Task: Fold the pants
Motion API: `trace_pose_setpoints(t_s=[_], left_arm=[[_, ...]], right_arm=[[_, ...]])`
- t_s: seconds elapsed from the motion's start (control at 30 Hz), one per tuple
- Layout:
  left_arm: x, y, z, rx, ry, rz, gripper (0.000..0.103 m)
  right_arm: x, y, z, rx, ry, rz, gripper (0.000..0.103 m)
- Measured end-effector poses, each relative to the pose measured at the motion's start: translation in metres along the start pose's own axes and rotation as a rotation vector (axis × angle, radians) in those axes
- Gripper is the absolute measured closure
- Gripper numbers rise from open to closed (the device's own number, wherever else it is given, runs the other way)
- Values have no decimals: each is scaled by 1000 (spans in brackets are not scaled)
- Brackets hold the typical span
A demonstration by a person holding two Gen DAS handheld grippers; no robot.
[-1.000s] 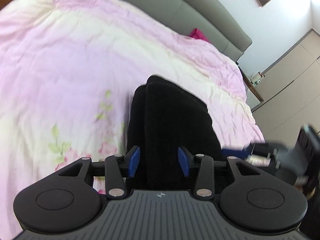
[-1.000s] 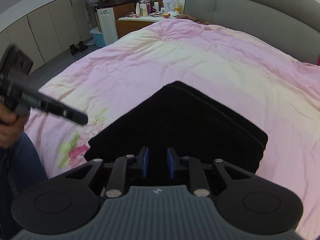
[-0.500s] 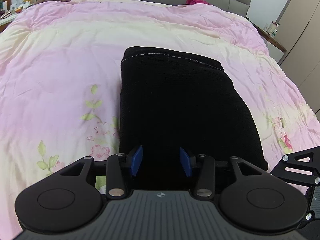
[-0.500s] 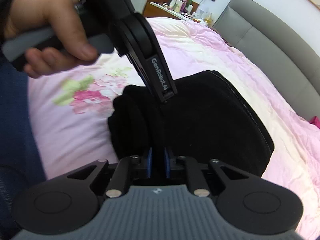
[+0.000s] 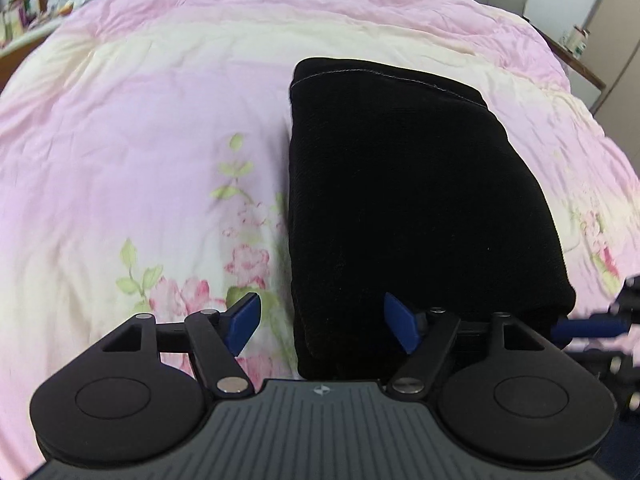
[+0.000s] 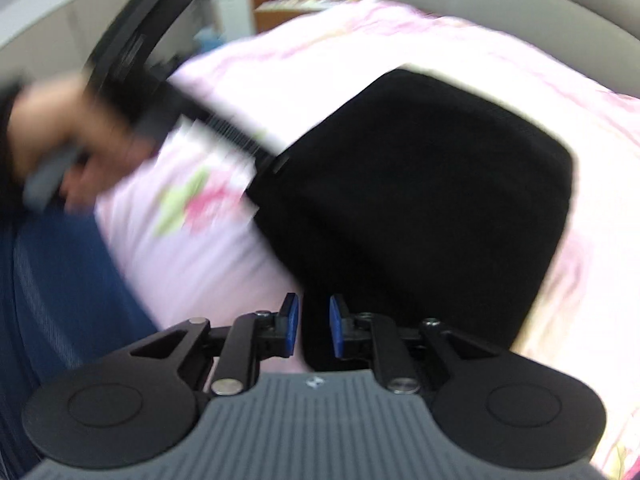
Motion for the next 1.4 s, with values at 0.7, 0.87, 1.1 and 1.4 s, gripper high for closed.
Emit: trace_pose_setpoints(t_s=[0.7, 0.87, 1.1, 1.4], left_arm=[[7, 4, 19, -93, -111, -83, 13], [11, 9, 21, -122, -124, -124, 18], [48, -4, 21, -143, -88, -26, 25], [41, -45, 11, 20, -35, 123, 14]], right_arm=[[-34, -7, 0, -15, 147, 83, 64], [-38, 26, 6, -26, 126, -49, 66], [29, 28, 56, -229, 13, 100, 64], [42, 22, 125, -525, 87, 165, 39]])
Point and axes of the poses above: each gripper's, at about its wrist camera, not at the fingertips, and x roughly against the way its jaws point, z to its right, y to its underside, the point moved 5 cm from there along -x, roughly the way its jaws point, and after that the axes turned 15 degrees about -x, right-handed, at the moved point
